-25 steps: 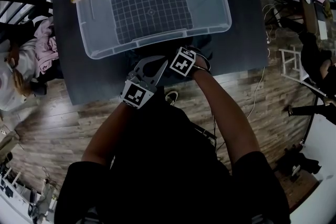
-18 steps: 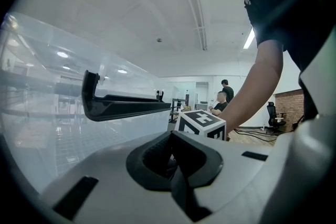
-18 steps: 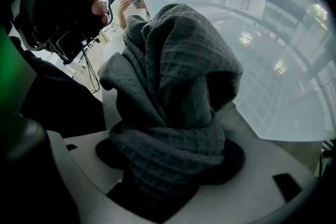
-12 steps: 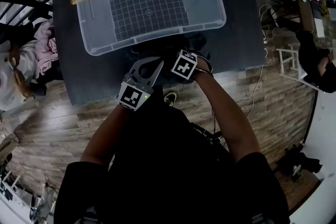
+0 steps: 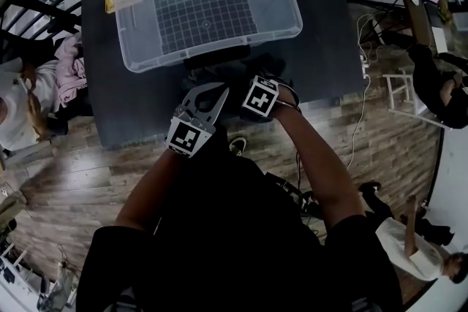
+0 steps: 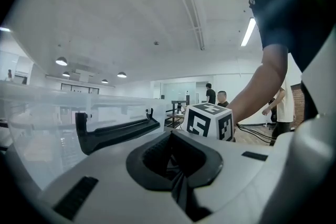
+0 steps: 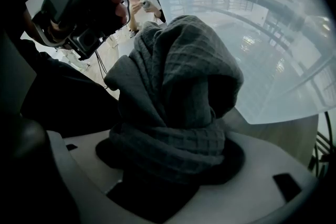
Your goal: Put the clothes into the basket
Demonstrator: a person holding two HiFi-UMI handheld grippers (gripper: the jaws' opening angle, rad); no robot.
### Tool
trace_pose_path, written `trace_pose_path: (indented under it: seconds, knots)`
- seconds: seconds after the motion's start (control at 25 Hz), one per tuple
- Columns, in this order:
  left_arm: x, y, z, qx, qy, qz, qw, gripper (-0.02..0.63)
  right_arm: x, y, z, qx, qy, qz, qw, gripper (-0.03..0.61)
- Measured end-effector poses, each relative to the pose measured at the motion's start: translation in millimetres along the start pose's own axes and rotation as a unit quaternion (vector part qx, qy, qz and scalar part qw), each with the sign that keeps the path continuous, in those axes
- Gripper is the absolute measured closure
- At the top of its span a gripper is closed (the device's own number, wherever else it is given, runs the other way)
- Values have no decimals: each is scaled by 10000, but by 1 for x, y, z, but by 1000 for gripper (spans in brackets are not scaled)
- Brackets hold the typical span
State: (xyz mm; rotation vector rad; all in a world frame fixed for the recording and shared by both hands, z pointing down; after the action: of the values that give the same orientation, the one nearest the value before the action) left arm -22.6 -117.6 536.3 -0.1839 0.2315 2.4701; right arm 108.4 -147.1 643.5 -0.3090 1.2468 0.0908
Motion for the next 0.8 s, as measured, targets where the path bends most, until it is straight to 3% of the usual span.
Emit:
trace_pose_path:
  seconds: [0.8]
  knots:
    - [37,-72,-42,-280,-354,-473,9979,611,73,74,25,580,85,78,9982,229]
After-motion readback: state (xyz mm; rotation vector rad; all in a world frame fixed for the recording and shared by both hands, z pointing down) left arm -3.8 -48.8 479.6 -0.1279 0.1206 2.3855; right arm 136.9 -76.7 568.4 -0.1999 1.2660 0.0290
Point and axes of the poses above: the fingertips, and each gripper's own axes: x backward along the fingers, y to its left, z out of its underside, the point moved 8 cm from there along x, backward along the fingers, and after that the axes turned 4 degrees about x, right-handed, at the moved point
